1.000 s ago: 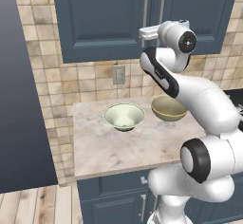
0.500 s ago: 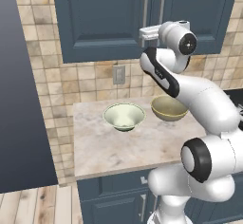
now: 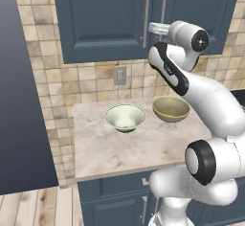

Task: Open the cabinet. Pick the bowls from the counter and place them in the cabinet. Then close the cabinet.

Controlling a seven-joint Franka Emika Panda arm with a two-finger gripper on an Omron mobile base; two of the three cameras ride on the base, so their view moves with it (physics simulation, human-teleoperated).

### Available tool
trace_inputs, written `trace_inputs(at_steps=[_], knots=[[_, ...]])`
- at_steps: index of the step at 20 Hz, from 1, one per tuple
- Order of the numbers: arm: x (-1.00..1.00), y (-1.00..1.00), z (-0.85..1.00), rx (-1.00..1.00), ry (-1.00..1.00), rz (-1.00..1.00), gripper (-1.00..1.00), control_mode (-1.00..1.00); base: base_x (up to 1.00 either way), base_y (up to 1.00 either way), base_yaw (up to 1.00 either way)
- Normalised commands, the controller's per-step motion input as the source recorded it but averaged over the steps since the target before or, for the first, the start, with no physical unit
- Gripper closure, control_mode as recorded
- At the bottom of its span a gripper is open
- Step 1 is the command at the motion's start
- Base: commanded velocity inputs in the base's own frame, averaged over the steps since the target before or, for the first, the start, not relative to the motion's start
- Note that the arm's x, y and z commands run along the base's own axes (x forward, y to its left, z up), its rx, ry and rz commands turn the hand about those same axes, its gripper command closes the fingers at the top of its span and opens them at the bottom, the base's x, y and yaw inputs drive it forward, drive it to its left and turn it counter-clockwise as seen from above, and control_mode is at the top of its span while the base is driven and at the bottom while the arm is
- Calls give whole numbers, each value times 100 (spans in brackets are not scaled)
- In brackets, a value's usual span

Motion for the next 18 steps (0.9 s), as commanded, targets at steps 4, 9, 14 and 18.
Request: trace_inputs(at_steps=[4, 9, 14, 18], knots=[[-8, -100, -26, 36, -1, 0, 100, -100, 0, 0, 0], [-68, -100, -17, 39, -11, -4, 100, -100, 0, 0, 0], [-82, -100, -3, 42, -5, -5, 100, -100, 0, 0, 0], [-81, -100, 0, 46, 3, -5, 100, -100, 0, 0, 0]])
